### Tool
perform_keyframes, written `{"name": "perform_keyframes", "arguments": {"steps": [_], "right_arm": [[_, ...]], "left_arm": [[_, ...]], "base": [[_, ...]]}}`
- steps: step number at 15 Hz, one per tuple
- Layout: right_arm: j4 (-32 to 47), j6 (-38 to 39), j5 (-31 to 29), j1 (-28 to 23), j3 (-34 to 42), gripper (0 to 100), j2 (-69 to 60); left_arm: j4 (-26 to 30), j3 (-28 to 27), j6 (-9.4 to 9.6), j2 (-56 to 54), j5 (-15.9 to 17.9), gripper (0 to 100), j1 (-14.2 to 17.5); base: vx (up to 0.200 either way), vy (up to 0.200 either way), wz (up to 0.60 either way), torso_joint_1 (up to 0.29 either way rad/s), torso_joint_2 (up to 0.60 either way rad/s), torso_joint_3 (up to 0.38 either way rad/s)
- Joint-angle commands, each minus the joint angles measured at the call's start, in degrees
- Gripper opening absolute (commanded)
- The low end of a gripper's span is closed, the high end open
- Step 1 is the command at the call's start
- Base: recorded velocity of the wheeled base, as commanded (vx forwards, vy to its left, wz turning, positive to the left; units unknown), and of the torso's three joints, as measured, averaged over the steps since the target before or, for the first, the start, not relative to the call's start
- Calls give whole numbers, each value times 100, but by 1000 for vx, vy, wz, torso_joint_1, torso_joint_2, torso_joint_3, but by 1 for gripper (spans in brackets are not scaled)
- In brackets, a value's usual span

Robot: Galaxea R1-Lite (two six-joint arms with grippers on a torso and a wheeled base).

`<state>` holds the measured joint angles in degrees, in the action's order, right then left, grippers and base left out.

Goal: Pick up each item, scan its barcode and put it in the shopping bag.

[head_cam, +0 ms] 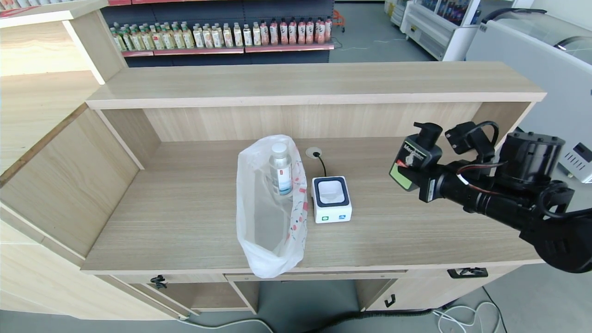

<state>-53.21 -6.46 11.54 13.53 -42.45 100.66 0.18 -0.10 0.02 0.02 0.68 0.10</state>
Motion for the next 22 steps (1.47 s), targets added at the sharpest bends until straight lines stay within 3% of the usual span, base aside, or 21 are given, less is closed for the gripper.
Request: {"name": "perform_keyframes", "arguments": {"steps": [1, 9, 14, 22], "right_arm": [[-5, 136, 6, 9, 17, 0, -81], [241, 593, 50, 440, -176, 0, -213], [593, 1112, 225, 774, -238, 0, -81], [522, 1745, 225, 1336, -308, 0, 841]], "left_arm": [[-1, 1, -2, -2, 2, 100, 8], [-1, 1, 6, -2, 2, 100, 8], [-1, 1, 6, -2, 2, 100, 8], [-1, 1, 6, -2, 2, 100, -1]], "base": [[0, 200, 0, -2, 2, 7], [0, 200, 0, 2, 1, 3], [0, 0, 0, 0, 0, 0], [0, 0, 0, 0, 0, 0]]}}
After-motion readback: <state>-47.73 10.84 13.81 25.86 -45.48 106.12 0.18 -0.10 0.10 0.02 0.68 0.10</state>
